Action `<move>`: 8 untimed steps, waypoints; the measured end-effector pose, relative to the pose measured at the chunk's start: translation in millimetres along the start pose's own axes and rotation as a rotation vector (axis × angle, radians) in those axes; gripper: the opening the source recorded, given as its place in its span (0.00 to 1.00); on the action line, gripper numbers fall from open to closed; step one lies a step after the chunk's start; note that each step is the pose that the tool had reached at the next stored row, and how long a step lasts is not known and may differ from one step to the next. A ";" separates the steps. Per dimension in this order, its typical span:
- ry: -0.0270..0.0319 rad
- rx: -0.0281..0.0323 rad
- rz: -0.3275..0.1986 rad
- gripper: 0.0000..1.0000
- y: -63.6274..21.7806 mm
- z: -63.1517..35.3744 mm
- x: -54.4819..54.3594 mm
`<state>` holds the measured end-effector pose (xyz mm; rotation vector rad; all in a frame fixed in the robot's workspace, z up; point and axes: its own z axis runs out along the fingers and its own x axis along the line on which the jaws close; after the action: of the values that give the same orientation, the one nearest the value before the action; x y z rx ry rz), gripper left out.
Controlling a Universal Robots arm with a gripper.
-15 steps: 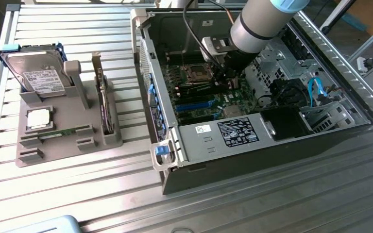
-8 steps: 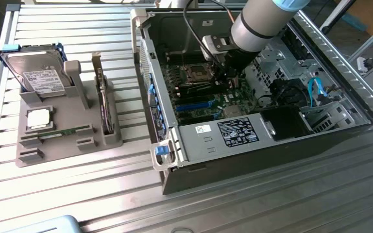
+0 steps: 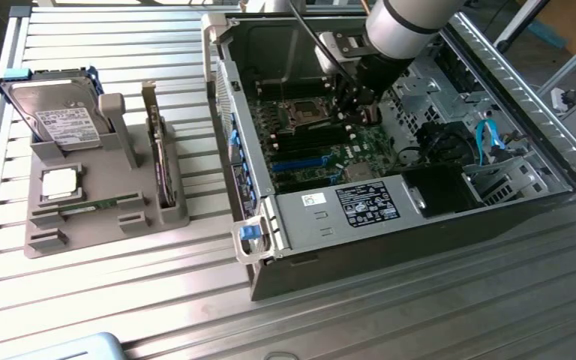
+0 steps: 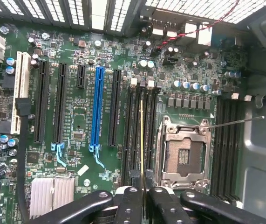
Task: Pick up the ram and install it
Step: 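Insert the ram into the slot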
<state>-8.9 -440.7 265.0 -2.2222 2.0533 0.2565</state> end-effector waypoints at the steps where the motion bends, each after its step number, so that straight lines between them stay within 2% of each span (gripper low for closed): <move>1: 0.0185 -0.0013 0.001 0.12 0.1 -0.1 0.0; 2: 0.0387 -0.0029 0.002 0.12 0.0 -0.1 0.0; 3: 0.0555 -0.0041 0.003 0.12 0.0 -0.1 0.0; 4: 0.0749 -0.0055 0.004 0.12 0.0 0.0 -0.1; 5: 0.0973 -0.0072 0.005 0.12 0.0 -0.1 -0.1; 6: 0.1228 -0.0091 0.007 0.12 0.0 -0.1 -0.1; 7: 0.1548 -0.0114 0.008 0.12 0.0 0.0 -0.2; 8: 0.1746 -0.0130 0.009 0.12 -0.1 0.0 -0.4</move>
<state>-8.9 -440.2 265.1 -2.3188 2.1526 0.0789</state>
